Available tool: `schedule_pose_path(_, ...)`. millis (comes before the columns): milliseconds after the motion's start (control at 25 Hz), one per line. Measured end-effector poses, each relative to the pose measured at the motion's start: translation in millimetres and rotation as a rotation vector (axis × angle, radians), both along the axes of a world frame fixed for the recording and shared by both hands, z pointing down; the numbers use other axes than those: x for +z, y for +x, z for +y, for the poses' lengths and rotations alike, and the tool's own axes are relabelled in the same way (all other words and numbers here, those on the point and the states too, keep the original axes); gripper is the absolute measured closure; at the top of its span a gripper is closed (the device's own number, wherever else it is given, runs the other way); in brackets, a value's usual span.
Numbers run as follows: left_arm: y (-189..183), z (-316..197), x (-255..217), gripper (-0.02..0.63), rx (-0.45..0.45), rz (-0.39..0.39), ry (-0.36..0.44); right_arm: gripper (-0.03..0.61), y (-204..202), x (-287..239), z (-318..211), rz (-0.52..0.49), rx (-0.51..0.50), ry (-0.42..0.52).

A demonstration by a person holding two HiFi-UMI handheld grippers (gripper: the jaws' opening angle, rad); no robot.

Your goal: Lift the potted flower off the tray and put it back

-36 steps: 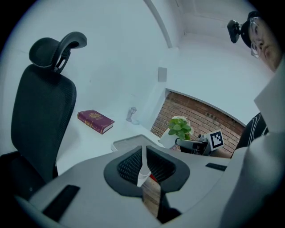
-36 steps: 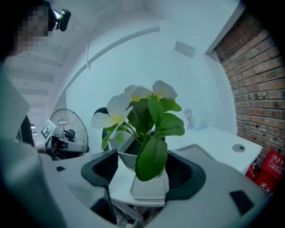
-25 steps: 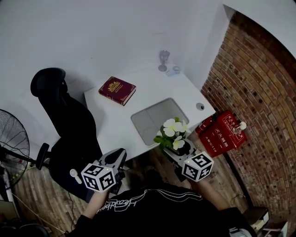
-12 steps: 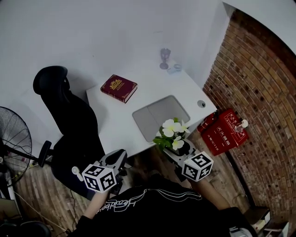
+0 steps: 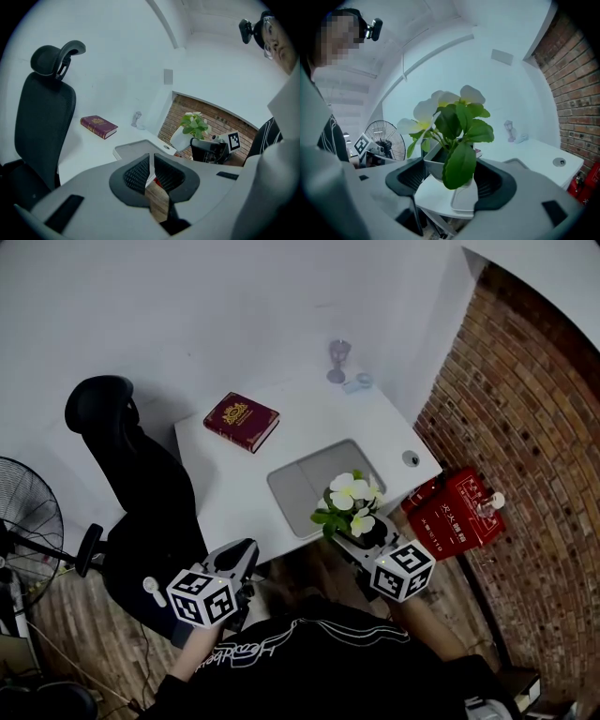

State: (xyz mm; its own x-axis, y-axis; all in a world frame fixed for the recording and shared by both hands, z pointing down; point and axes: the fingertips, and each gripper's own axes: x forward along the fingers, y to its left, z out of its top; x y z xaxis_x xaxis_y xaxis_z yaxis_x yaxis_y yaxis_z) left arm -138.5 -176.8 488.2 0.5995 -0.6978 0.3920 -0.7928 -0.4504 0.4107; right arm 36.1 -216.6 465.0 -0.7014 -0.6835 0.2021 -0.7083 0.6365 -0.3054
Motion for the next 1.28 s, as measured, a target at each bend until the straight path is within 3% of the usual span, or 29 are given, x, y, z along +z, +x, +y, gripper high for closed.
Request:
schedule_pose_path(560,6.7,-46.7,-13.5,0.561,-0.067,-0.007,0.014,0.245,10.0,16.9,-70.9,0.066,-0.052,-0.040)
schedule_pose_path(1040,5.9,-81.2,-3.0,0.561,-0.130,-0.021,0.028,0.245,21.9,91.2,-132.7,0.217,-0.076,-0.108)
schedule_pose_path(1280,3.8,-84.9,17.3,0.561,-0.159,-0.014,-0.005,0.245,27.3,131.9,-150.2,0.259,-0.074,-0.160)
